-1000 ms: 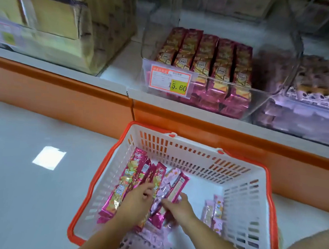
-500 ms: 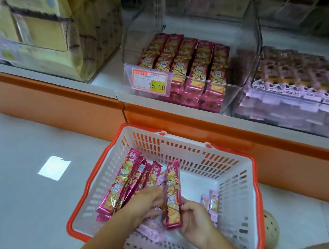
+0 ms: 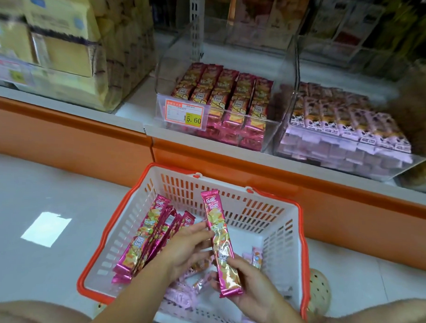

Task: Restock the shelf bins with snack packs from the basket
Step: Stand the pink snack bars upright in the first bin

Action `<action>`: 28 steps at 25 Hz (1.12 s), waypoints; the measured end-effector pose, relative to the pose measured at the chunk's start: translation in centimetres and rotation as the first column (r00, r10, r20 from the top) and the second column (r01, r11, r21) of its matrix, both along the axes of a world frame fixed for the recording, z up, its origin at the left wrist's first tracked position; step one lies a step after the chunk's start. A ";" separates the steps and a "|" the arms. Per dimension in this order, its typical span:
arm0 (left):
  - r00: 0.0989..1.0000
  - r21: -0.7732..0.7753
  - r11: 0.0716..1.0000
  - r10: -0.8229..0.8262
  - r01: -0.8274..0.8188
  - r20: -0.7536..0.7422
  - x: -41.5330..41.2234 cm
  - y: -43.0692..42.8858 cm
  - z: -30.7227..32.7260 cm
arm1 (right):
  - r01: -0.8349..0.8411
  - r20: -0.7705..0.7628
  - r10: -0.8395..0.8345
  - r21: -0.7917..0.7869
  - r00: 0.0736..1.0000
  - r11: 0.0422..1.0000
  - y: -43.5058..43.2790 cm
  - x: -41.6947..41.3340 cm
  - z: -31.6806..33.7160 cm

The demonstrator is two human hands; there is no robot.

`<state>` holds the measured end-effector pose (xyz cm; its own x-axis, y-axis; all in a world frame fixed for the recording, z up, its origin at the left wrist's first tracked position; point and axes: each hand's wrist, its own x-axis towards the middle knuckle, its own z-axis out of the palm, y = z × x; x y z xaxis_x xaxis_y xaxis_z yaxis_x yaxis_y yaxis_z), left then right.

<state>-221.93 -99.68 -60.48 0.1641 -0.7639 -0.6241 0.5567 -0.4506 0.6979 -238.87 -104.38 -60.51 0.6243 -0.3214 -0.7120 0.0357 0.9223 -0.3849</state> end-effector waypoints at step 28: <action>0.462 -0.456 0.890 0.412 -0.019 0.785 15.6 -8.5 17.3 | -0.443 -0.476 -0.203 -0.877 0.856 0.188 -16.8 25.5 20.2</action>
